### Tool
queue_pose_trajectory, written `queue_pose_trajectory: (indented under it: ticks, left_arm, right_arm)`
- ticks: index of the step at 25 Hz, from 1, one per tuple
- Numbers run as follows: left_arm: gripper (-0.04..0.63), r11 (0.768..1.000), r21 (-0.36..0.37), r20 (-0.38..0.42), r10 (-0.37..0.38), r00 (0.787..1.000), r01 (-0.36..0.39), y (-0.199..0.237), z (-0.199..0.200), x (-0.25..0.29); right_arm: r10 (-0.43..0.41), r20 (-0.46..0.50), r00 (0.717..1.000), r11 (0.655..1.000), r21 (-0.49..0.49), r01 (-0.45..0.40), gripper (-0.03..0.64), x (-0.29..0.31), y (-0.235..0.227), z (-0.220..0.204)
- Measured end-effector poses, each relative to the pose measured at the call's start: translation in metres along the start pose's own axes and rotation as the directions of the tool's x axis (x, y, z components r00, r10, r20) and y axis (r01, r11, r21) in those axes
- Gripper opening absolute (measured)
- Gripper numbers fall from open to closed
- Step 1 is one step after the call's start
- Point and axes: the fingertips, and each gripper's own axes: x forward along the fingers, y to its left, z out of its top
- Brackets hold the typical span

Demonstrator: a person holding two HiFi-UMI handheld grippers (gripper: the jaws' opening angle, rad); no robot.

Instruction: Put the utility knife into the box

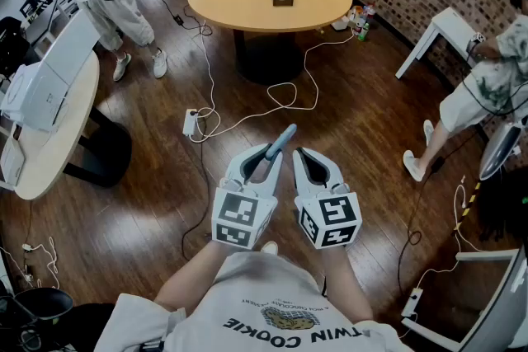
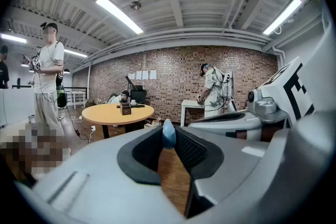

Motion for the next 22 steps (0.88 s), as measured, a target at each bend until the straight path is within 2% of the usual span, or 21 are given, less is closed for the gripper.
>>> queue_pose_trajectory:
  ticks: [7,15,22]
  left_arm:
    - [0.072,0.999,0.008,-0.003,-0.031,1.000,0.031,0.018,0.005,0.035]
    - [0.072,0.997,-0.004,-0.002,-0.076,0.997,0.076,0.061,0.012,0.088]
    - [0.072,0.993,-0.023,-0.026,-0.119,0.993,0.119,0.126,0.015,0.125]
  right_arm:
    - [-0.018,-0.017,1.000,1.000,0.003,0.018,0.003,0.034,-0.020,0.004]
    - [-0.055,-0.037,0.998,0.998,-0.005,0.055,0.002,0.091,-0.047,0.015]
    - [-0.100,-0.061,0.993,0.995,0.004,0.101,0.002,0.161,-0.053,0.030]
